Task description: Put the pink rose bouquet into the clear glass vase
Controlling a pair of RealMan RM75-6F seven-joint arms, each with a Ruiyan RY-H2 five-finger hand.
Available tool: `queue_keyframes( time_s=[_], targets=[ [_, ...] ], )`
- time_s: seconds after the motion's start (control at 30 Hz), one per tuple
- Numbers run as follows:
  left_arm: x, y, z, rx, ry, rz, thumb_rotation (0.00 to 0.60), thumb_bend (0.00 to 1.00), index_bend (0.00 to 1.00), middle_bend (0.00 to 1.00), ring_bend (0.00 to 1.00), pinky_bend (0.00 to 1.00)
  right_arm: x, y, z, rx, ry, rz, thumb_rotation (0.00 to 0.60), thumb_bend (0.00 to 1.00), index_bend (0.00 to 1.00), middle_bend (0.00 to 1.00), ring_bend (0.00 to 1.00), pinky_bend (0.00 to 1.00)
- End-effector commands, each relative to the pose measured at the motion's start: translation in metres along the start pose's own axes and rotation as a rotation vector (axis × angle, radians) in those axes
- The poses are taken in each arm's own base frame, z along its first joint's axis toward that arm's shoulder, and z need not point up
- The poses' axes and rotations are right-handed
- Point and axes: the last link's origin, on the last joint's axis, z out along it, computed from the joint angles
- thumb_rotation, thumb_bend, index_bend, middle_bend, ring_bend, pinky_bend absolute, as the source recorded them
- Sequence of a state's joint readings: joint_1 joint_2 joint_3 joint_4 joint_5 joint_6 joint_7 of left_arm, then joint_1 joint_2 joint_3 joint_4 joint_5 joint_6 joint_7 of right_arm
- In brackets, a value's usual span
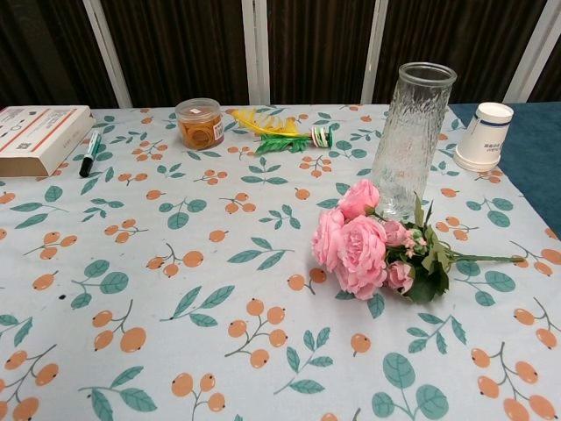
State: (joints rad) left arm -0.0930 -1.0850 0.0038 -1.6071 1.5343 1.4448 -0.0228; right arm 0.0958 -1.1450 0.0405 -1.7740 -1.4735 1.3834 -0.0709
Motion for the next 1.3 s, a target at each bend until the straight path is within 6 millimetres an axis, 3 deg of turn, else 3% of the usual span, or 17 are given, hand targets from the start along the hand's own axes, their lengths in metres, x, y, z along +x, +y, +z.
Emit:
queue_keyframes(
  time_s=[0.03, 0.3, 0.53, 1.3],
  targets=[
    [0.001, 0.0, 0.0, 0.001, 0.001, -0.005, 0.6, 0.0, 0.0, 0.0, 0.0, 0.0, -0.01, -0.016, 0.01, 0.036, -0.043, 0.037, 0.6, 0.28, 0.0, 0.0, 0.0, 0.0],
    [0.002, -0.001, -0.001, 0.0, -0.006, -0.013, 0.6, 0.0, 0.0, 0.0, 0.0, 0.0, -0.041, -0.06, 0.038, 0.158, -0.121, 0.059, 0.6, 0.28, 0.0, 0.04, 0.02, 0.0],
    [0.001, -0.002, -0.001, -0.001, -0.018, -0.014, 0.6, 0.0, 0.0, 0.0, 0.0, 0.0, -0.066, -0.085, 0.055, 0.201, -0.17, 0.074, 0.6, 0.28, 0.0, 0.04, 0.02, 0.0],
    [0.0, -0.003, 0.0, 0.005, -0.038, -0.023, 0.6, 0.0, 0.0, 0.0, 0.0, 0.0, -0.112, -0.123, 0.091, 0.237, -0.227, 0.13, 0.6, 0.28, 0.0, 0.04, 0.02, 0.0]
  ],
)
